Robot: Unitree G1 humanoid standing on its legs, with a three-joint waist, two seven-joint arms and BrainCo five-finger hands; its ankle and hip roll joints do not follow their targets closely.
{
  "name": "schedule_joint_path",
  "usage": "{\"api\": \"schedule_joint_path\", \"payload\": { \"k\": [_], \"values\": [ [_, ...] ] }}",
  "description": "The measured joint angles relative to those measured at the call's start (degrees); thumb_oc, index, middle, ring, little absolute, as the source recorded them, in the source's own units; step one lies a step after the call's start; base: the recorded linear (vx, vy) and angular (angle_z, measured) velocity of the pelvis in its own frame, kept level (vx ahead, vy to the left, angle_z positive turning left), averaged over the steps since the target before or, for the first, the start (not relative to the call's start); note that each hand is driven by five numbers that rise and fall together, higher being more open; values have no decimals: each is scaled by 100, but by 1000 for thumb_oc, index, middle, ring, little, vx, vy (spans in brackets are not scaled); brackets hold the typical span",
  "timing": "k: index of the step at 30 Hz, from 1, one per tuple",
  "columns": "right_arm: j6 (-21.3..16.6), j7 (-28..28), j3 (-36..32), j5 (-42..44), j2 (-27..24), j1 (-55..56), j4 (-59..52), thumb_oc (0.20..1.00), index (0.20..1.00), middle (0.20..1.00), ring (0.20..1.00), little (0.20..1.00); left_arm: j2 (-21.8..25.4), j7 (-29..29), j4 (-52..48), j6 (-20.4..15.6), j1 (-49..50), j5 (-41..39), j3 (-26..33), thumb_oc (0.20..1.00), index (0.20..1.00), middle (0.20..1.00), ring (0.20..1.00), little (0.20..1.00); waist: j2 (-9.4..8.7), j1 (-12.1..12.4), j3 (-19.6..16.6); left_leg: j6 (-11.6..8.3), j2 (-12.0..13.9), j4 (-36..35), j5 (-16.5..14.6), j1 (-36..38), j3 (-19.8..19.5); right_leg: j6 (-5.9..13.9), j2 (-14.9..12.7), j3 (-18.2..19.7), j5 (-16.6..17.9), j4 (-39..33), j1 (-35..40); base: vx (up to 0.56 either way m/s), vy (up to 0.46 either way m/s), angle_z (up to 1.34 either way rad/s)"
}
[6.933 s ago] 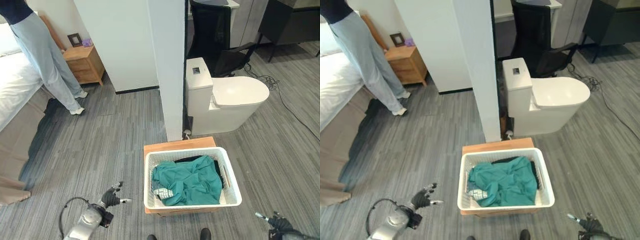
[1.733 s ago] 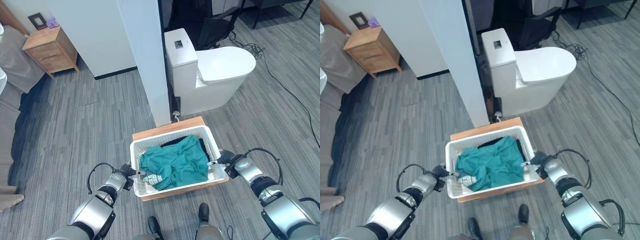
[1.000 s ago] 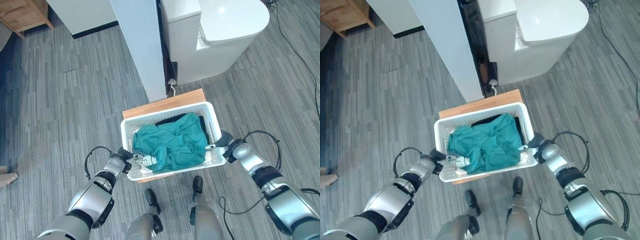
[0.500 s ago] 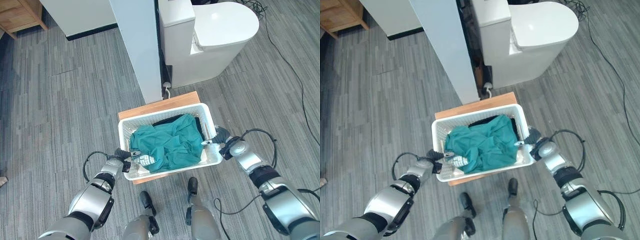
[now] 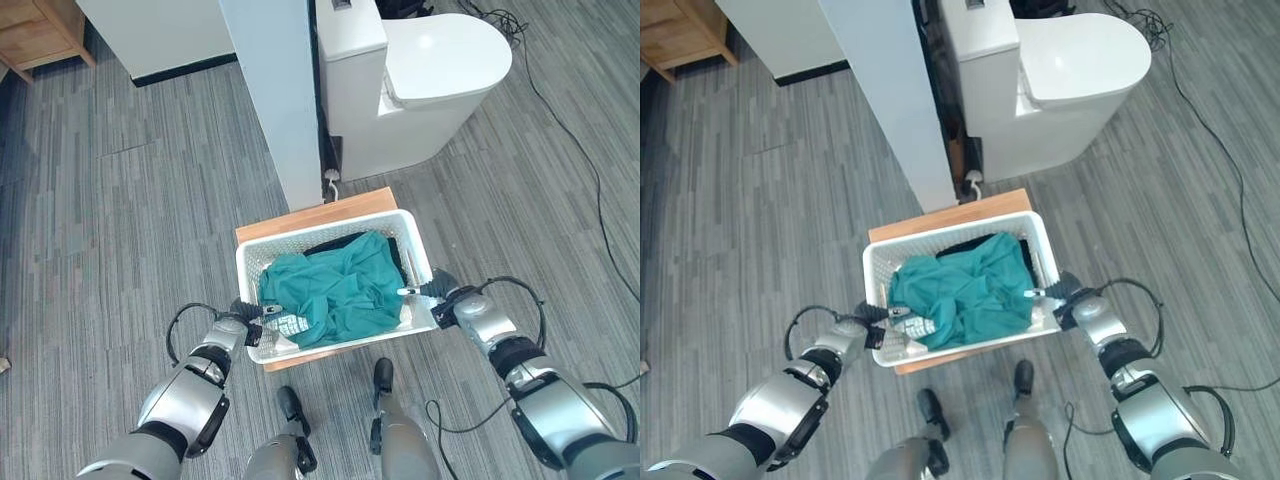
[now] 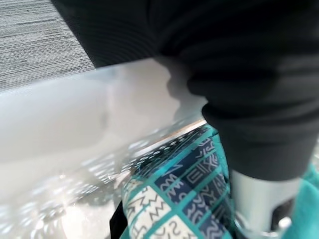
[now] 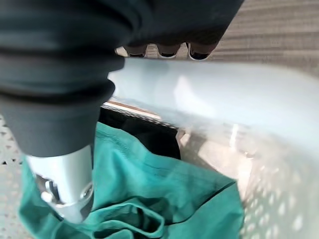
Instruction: Grab the laundry basket,head to the washer,open it,put in the laundry and shut it.
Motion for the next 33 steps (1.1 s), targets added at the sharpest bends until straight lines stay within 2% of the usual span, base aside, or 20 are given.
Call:
{"api": "schedule_joint_path", "payload": {
  "k": [10, 24, 33],
  "values": [
    [-24, -45, 4, 131, 51, -31, 0, 1000, 1000, 1000, 1000, 1000, -32, -2, 67, 47, 1, -225, 8, 1000, 1000, 1000, 1000, 1000, -18, -3, -135, 0, 2, 0, 0, -2, 10, 0, 4, 13, 0, 0, -10, 7, 1, 0],
    [-109, -62, 76, 358, 342, -596, 869, 1000, 1000, 1000, 1000, 1000, -26, 3, 85, 128, -57, -223, -39, 1000, 1000, 1000, 1000, 1000, -23, -1, -250, 10, 1, 1, 28, -171, 28, -26, 10, 43, 29, 0, -197, 0, 0, 0],
    [-120, 18, 260, 397, 336, -883, 1338, 1000, 1000, 1000, 1000, 1000, 7, 3, 198, 126, -311, -214, -55, 1000, 1000, 1000, 1000, 1000, -5, 41, -260, 16, 5, 0, 77, -377, 20, -36, 14, 46, 66, 0, -401, 0, 0, 0]
  ]
}}
